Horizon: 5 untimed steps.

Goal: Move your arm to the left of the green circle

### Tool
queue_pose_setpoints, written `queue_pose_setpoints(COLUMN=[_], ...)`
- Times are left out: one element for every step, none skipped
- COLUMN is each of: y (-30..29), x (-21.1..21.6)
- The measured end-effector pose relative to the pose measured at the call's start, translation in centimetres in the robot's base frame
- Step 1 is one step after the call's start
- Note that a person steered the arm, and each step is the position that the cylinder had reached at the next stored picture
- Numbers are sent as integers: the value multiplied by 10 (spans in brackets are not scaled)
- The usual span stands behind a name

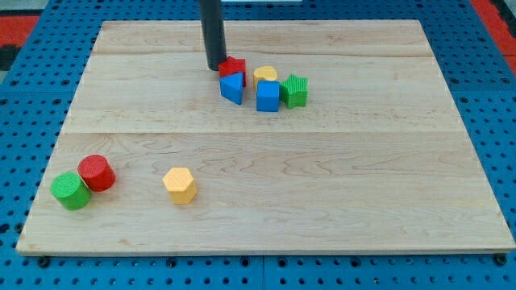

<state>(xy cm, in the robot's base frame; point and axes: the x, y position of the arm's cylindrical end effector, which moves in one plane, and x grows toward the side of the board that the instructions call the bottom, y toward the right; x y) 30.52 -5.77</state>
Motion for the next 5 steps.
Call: queue_pose_setpoints(y=[19, -22, -114, -182, -215], x=[-8, -32, -15, 42, 115])
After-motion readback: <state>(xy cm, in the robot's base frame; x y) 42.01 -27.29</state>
